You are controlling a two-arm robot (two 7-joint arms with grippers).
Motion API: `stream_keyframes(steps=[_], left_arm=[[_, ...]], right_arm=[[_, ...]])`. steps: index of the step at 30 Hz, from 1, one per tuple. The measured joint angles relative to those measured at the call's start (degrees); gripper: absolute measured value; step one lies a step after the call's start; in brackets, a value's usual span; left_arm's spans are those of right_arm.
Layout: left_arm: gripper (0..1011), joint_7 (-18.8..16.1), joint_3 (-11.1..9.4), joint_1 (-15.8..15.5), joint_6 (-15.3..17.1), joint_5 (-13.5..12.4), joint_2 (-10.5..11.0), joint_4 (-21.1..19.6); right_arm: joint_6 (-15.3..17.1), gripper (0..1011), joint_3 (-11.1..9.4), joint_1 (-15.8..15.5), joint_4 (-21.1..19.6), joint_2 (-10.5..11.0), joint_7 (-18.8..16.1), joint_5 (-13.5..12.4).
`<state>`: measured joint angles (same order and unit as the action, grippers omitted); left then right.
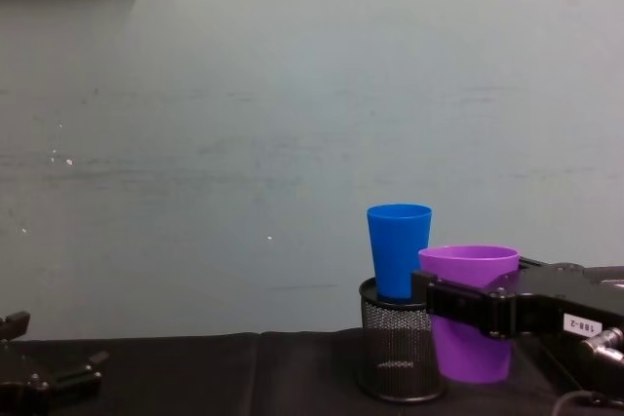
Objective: Pick up one cup with a gripper and tap it against the other cup.
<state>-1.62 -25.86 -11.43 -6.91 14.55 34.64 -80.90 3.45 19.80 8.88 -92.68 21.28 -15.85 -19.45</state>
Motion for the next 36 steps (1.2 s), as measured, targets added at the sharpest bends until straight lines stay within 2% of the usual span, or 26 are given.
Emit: stream_keyframes(steps=[36], left_arm=[[1000, 0.0, 0.0, 0.0, 0.0, 0.0, 0.0, 0.0]], right_arm=[[0.0, 734, 0.0, 0.0, 0.0, 0.0, 0.0, 0.0]])
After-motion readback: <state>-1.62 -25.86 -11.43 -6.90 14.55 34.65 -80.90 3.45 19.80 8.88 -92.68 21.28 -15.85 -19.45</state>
